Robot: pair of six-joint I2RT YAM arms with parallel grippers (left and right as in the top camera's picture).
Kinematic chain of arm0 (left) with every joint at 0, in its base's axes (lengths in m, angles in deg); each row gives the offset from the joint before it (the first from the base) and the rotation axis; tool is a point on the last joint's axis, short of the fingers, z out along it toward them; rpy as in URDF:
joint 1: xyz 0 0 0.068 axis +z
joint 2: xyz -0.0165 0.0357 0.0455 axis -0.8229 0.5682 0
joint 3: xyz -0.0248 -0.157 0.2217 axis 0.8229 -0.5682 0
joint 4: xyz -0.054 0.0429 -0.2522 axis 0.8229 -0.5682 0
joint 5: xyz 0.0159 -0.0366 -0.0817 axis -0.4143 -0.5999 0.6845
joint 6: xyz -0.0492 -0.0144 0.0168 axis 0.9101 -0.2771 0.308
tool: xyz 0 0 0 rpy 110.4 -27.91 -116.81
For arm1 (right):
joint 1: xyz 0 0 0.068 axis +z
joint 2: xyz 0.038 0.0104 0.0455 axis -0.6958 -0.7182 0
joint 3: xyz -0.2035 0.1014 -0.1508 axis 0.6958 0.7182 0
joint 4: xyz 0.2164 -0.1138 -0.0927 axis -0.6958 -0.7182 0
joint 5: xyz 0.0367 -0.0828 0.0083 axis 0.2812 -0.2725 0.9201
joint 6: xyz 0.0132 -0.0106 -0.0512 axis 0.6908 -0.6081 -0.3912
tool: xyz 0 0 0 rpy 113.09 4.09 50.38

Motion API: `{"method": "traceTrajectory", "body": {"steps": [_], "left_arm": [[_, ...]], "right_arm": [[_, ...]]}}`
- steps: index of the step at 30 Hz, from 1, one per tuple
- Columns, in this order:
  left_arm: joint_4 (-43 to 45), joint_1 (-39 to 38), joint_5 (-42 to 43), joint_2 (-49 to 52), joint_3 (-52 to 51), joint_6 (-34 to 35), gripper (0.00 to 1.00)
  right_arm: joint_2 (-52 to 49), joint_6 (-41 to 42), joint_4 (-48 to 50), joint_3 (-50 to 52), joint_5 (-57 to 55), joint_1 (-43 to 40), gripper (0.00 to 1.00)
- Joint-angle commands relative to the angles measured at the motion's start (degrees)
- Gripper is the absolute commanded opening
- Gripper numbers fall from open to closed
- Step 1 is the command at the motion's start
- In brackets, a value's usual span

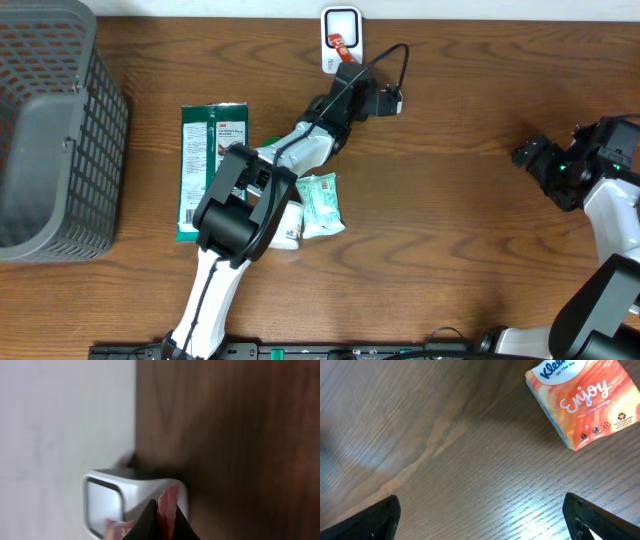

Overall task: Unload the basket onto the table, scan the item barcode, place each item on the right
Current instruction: 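Hold the packet against the scanner window, adjusting its angle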

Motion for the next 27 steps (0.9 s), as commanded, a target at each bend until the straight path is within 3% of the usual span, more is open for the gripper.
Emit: {"method": "traceTrajectory", "body": {"steps": [1,4,27], "left_arm": [[-2.1,0.7,3.5,0.5,0.3,6.2,0.07],[-5.1,0.9,6.6,0.5,0.3,6.4,0.07],[-9.7,1.4,6.6,0.5,0.3,6.4,0.07]], "right_arm": [[0.8,-0.7,0.0,-0.3,-0.4,-0.3,0.99],[0.8,-0.7,0.0,-0.3,-0.4,-0.3,0.99],[0.8,-0.7,0.0,-0.3,-0.4,-0.3,0.99]]}}
